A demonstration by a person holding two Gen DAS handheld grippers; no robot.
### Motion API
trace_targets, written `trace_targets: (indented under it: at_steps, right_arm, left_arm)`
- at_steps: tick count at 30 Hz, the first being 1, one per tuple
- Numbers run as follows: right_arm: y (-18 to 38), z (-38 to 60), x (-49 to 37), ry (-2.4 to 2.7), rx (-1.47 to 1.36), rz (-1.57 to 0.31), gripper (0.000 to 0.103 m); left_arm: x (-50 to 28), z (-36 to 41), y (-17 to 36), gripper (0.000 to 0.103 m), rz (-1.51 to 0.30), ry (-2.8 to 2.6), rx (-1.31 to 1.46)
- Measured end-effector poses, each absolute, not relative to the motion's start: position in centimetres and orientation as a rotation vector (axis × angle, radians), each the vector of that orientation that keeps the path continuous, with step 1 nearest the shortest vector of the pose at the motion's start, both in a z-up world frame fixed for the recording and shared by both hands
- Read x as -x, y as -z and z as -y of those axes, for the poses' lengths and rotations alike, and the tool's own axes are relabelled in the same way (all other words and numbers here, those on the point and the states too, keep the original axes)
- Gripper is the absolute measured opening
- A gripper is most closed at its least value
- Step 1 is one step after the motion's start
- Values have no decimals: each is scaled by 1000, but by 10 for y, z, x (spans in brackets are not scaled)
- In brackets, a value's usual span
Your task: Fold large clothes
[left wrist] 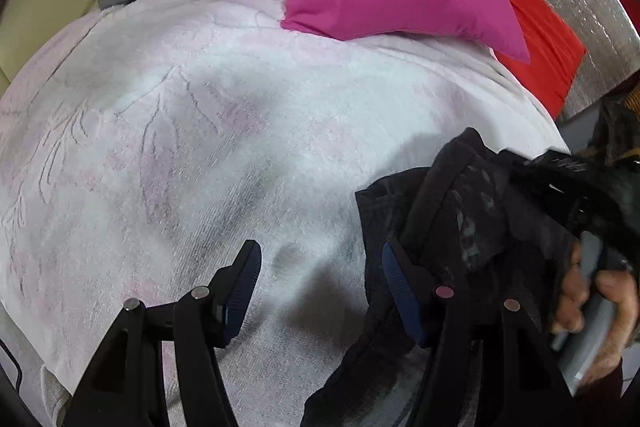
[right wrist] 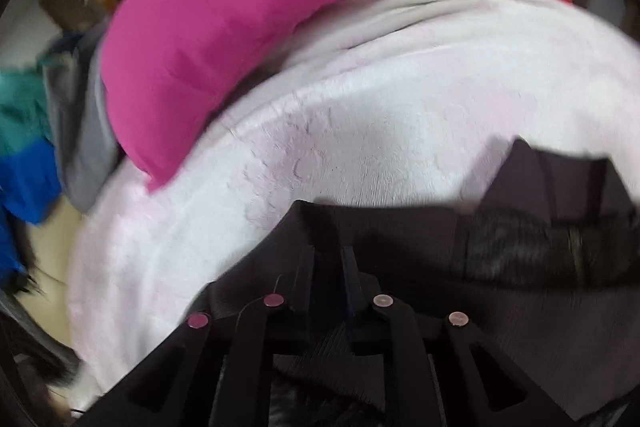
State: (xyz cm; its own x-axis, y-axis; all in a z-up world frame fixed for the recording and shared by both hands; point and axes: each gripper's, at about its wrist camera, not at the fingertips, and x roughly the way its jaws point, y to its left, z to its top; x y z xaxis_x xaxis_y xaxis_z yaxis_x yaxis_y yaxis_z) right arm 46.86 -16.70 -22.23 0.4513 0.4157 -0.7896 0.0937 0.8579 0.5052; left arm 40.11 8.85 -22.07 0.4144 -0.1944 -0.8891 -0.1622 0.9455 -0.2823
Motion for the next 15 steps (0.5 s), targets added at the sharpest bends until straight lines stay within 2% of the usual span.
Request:
trace_targets:
  at_steps: [1,2,7,10,14,15]
  right_arm:
    - [217,173,-463,-228,-572,-1087,53]
    - [207,181,-453,-240,-604,-1052,76]
    - [156,216,-387,-254,-547,-897,78]
    - [149,241,-335,-222,-533,-847,78]
    - [157,275,-265,-116,-511,-799,78]
    - [162,285,-247,-73,-510,-794,74]
  left_arm:
    - [-400,-86,219,64,-1143,18,333]
    - [-399,-84,217,64,-1137,14,321]
    - [-390,-77,195,64,-1029,31,281]
    - [-378,-63,176,65,-926,46,215]
    - [-358,-33,165,75,-859,123,118]
    - [-349,-19,165,75,-856,159,78]
